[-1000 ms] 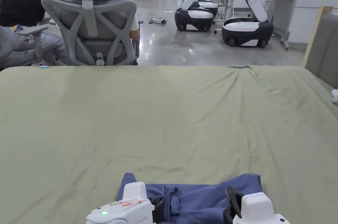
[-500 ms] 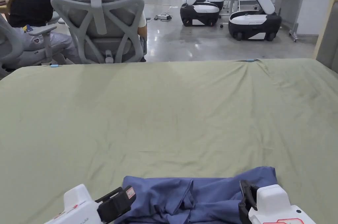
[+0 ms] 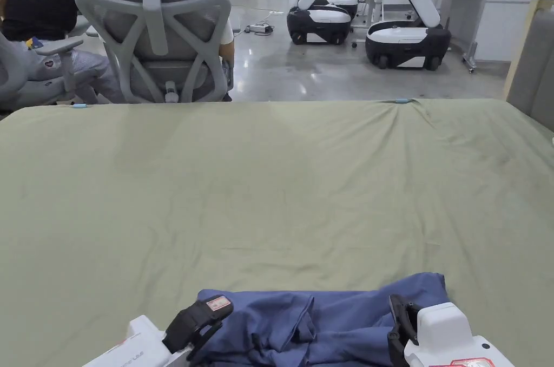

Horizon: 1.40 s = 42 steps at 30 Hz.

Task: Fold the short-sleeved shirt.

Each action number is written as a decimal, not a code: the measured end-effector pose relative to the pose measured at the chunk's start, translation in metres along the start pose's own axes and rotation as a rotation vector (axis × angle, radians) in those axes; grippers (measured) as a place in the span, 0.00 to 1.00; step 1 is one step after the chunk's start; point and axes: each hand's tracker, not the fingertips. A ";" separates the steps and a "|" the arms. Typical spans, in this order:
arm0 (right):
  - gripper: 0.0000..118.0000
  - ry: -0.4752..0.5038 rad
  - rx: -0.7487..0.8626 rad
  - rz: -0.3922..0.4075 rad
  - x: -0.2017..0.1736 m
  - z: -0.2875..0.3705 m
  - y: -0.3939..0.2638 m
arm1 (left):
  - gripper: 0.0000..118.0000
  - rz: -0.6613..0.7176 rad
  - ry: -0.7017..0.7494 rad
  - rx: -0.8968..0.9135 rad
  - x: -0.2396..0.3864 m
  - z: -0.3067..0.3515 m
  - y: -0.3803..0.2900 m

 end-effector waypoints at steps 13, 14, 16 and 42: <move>0.00 0.028 -0.052 -0.035 -0.003 -0.009 0.009 | 0.13 -0.440 0.342 0.208 0.040 0.068 0.051; 0.00 0.024 -0.052 -0.026 -0.006 -0.010 0.010 | 0.13 -0.479 0.365 0.222 0.044 0.076 0.057; 0.00 0.027 -0.052 -0.012 -0.012 -0.012 0.012 | 0.13 -0.601 0.410 0.236 0.058 0.090 0.068; 0.00 0.009 -0.104 -0.054 0.070 0.023 0.020 | 0.88 -1.067 0.233 -0.011 0.177 -0.074 -0.122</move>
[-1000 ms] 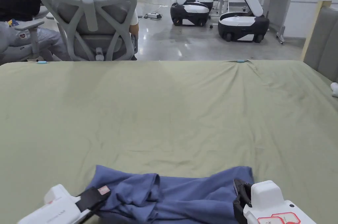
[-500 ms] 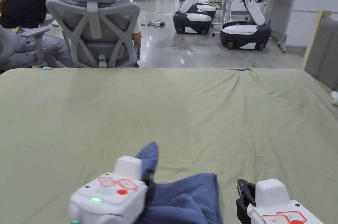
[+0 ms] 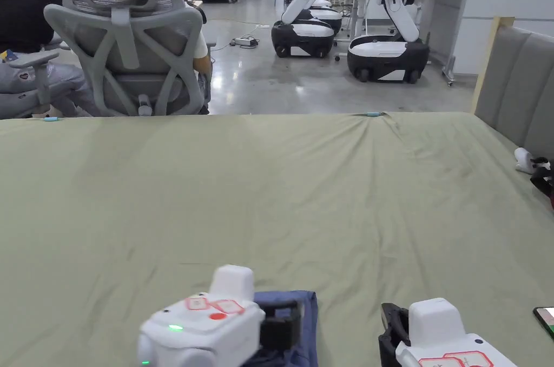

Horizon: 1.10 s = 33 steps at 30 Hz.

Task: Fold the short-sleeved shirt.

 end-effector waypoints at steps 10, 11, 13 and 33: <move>0.00 0.085 -0.046 -0.008 -0.008 -0.006 0.006 | 0.04 0.396 -0.128 -0.250 -0.031 -0.042 -0.050; 0.00 0.085 -0.050 -0.016 -0.007 -0.005 0.006 | 0.01 0.375 -0.119 -0.262 -0.023 -0.048 -0.057; 0.00 0.086 -0.063 -0.034 -0.005 -0.005 0.007 | 0.00 0.354 -0.115 -0.308 -0.011 -0.064 -0.069; 0.00 0.255 -0.396 -0.284 -0.070 -0.149 -0.011 | 0.97 0.456 0.036 -0.095 -0.147 0.059 -0.051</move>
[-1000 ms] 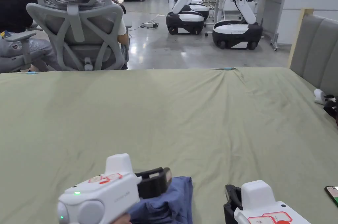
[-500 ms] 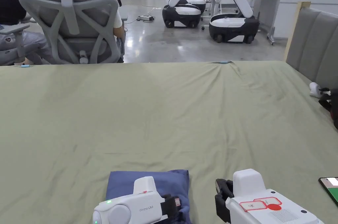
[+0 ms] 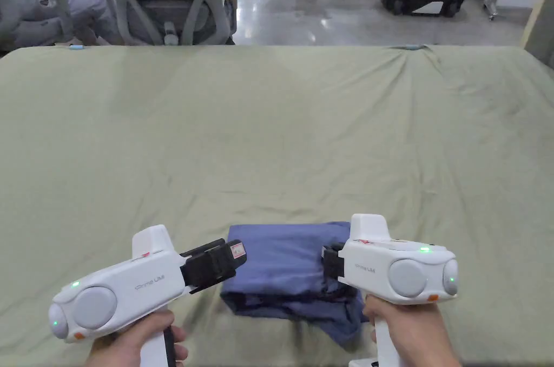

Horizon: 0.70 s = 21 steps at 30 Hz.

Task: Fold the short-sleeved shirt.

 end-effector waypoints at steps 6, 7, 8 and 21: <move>0.00 -0.036 0.010 -0.032 0.015 0.000 -0.007 | 0.92 0.308 -0.222 -0.154 -0.043 -0.044 -0.022; 0.00 -0.039 0.009 -0.025 0.014 0.000 -0.006 | 0.91 0.321 -0.273 -0.128 -0.040 -0.053 -0.025; 0.00 -0.041 0.010 -0.017 0.014 0.000 -0.006 | 0.91 0.345 -0.331 -0.118 -0.038 -0.061 -0.024; 0.00 -0.053 0.141 0.243 -0.071 0.015 0.007 | 0.22 0.146 -0.145 -0.143 -0.039 -0.042 0.021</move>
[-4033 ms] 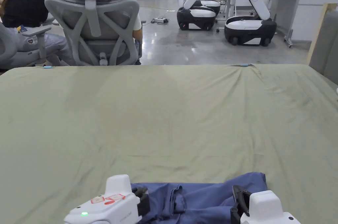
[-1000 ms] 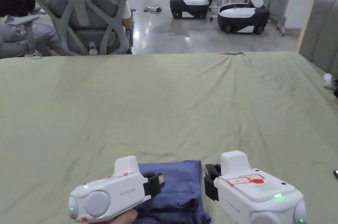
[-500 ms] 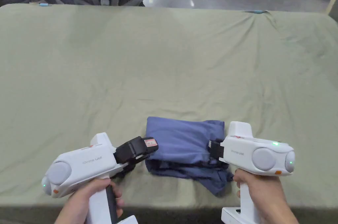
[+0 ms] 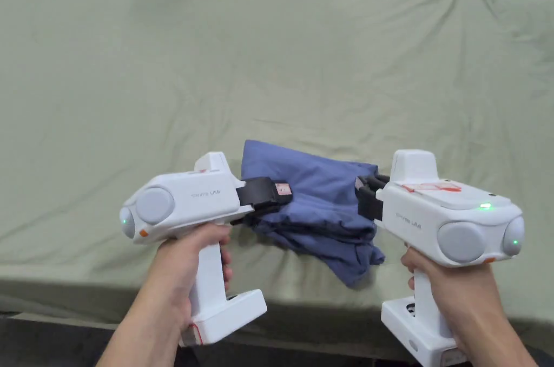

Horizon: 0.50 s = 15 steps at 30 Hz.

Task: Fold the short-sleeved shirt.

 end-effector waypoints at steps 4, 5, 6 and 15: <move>0.00 0.048 0.025 0.124 -0.071 -0.017 0.022 | 0.22 -0.062 0.080 0.037 -0.037 0.062 0.038; 0.00 0.069 0.029 0.139 -0.090 -0.023 0.026 | 0.22 -0.076 0.108 0.046 -0.049 0.079 0.049; 0.00 0.083 0.033 0.144 -0.108 -0.029 0.030 | 0.22 -0.096 0.144 0.051 -0.061 0.097 0.062; 0.00 0.238 0.020 0.244 -0.245 -0.091 0.051 | 0.22 -0.133 0.331 -0.016 -0.177 0.230 0.162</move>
